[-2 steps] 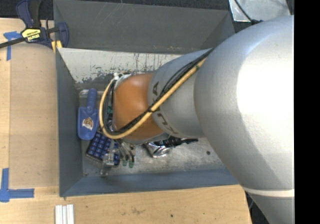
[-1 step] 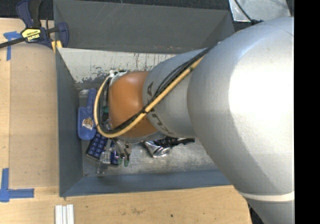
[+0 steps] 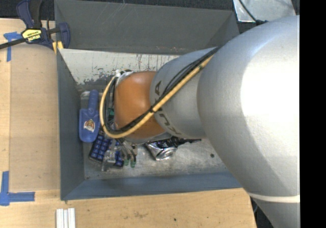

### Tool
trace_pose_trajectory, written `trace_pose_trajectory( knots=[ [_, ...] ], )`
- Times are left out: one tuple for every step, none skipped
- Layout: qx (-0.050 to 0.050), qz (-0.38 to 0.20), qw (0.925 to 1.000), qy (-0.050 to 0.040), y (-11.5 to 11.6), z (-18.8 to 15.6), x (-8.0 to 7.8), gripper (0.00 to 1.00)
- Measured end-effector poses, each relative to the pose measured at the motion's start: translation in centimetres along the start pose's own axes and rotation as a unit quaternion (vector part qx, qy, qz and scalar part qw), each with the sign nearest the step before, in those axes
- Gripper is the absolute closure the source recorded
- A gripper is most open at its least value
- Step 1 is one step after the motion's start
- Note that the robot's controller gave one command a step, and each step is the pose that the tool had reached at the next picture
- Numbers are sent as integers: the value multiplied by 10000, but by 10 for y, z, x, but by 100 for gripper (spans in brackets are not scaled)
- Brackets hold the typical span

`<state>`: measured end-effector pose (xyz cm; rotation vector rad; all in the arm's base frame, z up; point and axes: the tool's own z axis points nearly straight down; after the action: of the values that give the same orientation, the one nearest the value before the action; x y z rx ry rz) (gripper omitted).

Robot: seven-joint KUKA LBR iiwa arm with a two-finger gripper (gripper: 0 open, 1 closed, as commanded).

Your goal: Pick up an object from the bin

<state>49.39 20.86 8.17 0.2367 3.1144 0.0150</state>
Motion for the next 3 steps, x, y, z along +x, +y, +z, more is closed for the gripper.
trace_pose_trajectory(
  knots=[
    [-2,6,10000,1,0,0,0,100],
    [4,5,10000,8,0,-4,0,100],
    [23,10,10000,28,0,-10,-2,100]
  ],
)
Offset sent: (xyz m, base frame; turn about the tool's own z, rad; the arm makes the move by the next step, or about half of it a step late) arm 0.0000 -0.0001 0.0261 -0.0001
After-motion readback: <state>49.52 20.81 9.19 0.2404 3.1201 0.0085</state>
